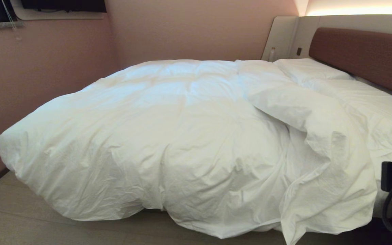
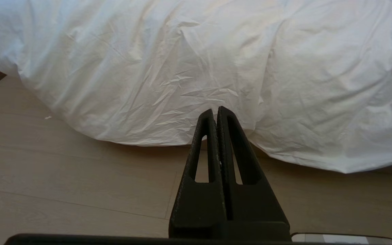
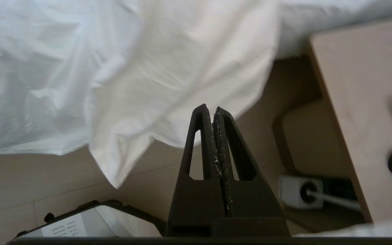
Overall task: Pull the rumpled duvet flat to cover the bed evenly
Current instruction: Flatten the corners of the folded blanket
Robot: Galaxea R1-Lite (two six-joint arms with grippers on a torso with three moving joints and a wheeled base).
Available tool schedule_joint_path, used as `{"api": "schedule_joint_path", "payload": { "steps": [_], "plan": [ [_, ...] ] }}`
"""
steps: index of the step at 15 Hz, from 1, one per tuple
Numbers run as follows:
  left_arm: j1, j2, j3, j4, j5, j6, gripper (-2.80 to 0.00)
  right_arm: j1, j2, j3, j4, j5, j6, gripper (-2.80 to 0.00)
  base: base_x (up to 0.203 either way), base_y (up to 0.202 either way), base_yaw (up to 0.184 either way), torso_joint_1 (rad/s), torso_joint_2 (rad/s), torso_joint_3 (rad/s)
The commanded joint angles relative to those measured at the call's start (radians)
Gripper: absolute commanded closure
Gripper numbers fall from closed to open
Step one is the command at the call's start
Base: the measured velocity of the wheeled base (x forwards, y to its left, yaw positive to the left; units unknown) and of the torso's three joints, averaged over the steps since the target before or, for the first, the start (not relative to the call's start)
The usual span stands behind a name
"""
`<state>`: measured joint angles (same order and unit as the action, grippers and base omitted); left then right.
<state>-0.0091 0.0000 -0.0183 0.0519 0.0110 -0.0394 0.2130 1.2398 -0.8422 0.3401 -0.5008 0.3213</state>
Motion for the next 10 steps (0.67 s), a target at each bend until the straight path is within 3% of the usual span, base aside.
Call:
{"api": "schedule_joint_path", "payload": {
  "steps": [1, 4, 10],
  "plan": [
    [0.000, 0.000, 0.000, 0.000, 0.000, -0.002, 0.00, -0.009, 0.111, -0.022, -0.145, 0.021, -0.093, 0.00, 0.000, 0.000, 0.000, 0.000, 0.00, 0.000],
    [0.000, 0.000, 0.000, 0.000, 0.000, -0.002, 0.00, -0.039, 0.264, -0.129, -0.258, 0.021, -0.144, 0.00, 0.000, 0.000, 0.000, 0.000, 0.00, 0.000],
    [0.001, 0.000, 0.000, 0.000, 0.000, -0.002, 0.00, -0.044, 0.429, -0.347, -0.255, 0.012, -0.180, 0.00, 0.000, 0.000, 0.000, 0.000, 0.00, 0.000]
  ]
}}
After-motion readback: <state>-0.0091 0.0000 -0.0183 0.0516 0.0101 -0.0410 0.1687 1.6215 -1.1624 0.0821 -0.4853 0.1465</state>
